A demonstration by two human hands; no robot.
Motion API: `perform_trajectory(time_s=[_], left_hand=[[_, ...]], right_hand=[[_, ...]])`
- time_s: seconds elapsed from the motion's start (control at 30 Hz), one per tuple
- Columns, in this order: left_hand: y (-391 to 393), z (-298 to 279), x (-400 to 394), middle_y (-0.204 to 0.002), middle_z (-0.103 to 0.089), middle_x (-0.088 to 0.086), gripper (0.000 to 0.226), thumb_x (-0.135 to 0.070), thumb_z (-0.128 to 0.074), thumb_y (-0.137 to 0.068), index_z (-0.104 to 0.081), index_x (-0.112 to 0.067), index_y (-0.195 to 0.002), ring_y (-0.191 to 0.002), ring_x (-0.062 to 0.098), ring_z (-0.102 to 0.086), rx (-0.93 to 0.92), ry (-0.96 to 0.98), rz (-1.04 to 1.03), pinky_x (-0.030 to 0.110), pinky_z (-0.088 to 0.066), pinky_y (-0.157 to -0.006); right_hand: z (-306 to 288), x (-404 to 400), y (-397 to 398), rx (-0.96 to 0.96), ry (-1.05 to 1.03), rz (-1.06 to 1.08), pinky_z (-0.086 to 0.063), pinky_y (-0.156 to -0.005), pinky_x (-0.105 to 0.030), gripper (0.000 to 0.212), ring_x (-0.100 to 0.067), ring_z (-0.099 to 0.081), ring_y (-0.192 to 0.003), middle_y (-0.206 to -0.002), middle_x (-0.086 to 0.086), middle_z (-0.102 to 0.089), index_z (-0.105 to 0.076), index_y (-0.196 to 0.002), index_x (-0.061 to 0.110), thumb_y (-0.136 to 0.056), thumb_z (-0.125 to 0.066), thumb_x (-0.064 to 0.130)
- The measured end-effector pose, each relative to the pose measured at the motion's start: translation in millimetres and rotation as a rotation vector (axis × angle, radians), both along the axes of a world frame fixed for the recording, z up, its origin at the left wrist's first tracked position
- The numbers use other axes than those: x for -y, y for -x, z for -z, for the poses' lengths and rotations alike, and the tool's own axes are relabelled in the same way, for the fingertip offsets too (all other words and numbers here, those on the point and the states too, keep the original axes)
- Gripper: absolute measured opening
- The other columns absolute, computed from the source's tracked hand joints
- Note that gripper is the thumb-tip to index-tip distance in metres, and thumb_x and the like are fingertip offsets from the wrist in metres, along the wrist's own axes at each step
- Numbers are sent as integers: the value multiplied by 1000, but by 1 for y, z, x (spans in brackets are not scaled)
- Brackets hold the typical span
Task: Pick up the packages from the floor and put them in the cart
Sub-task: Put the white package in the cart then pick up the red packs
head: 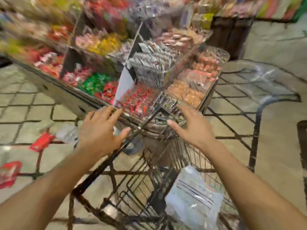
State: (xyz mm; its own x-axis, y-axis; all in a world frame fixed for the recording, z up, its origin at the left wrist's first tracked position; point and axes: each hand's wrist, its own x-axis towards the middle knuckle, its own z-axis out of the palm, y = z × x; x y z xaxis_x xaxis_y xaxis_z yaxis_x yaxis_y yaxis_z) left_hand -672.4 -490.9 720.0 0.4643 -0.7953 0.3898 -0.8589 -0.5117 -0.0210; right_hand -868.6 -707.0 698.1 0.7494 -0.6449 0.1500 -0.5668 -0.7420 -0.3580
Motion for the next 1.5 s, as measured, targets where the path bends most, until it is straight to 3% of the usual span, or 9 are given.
perform_trajectory(time_s=[0.2,0.33,0.47,0.73,0.9,1.2,1.33,1.4,1.5], left_hand=[[-72,-83,-163,-137,-64,16,72,-69,-45,-88,-62,-19,-138,-127,37,-58,103,75,-333,53,-42,-104],[-123,-104,-269,-128,-68,19,77,-69,-44,-87,-66,-12,-133,-114,41,-65,149,168,-485,56,-52,-93],[-163,-119,-372,-137,-65,19,74,-66,-49,-87,-62,-15,-140,-123,41,-62,145,205,-616,56,-46,-103],[-261,-125,-544,-136,-65,14,81,-74,-39,-88,-56,-18,-144,-123,37,-61,107,148,-776,54,-51,-99],[-315,-113,-596,-129,-68,16,78,-70,-41,-88,-61,-14,-139,-117,38,-64,112,180,-832,53,-51,-93],[-463,-86,-629,-143,-61,11,75,-69,-46,-91,-54,-19,-147,-130,34,-56,70,183,-855,54,-47,-104],[-553,-78,-629,-151,-54,5,77,-73,-44,-94,-44,-25,-153,-139,28,-49,36,128,-915,50,-42,-111],[-597,-76,-627,-150,-56,5,78,-74,-42,-93,-45,-24,-153,-137,28,-51,30,113,-924,50,-43,-110],[-656,-70,-629,-143,-61,10,80,-73,-42,-91,-50,-19,-149,-131,32,-56,11,125,-905,53,-48,-104]], right_hand=[[-89,-93,-127,133,141,-235,-43,-111,-48,90,-28,-46,-143,-156,0,-51,-42,-156,27,-86,-32,82],[-126,-179,-217,212,219,-394,-46,-109,-49,96,-31,-50,-140,-155,-2,-53,-44,-156,26,-83,-25,85],[-147,-282,-306,257,251,-503,-50,-104,-50,97,-33,-50,-139,-155,-3,-53,-45,-156,26,-82,-23,85],[-169,-442,-445,295,197,-603,-46,-108,-50,77,-32,-44,-144,-160,-1,-45,-38,-158,26,-96,-50,69],[-164,-504,-515,288,183,-705,-34,-113,-41,70,-29,-40,-146,-160,-3,-45,-42,-156,24,-99,-51,63],[-117,-550,-689,321,100,-785,-43,-107,-45,77,-26,-44,-143,-158,2,-47,-40,-157,29,-94,-50,72],[-101,-554,-780,256,63,-792,-44,-110,-54,90,-27,-40,-146,-160,3,-44,-35,-159,32,-86,-37,85],[-95,-554,-824,235,40,-796,-43,-110,-55,95,-28,-40,-146,-161,2,-43,-35,-159,31,-82,-29,87],[-89,-554,-886,199,34,-810,-42,-111,-53,88,-29,-38,-147,-163,2,-41,-33,-160,31,-88,-38,83]])
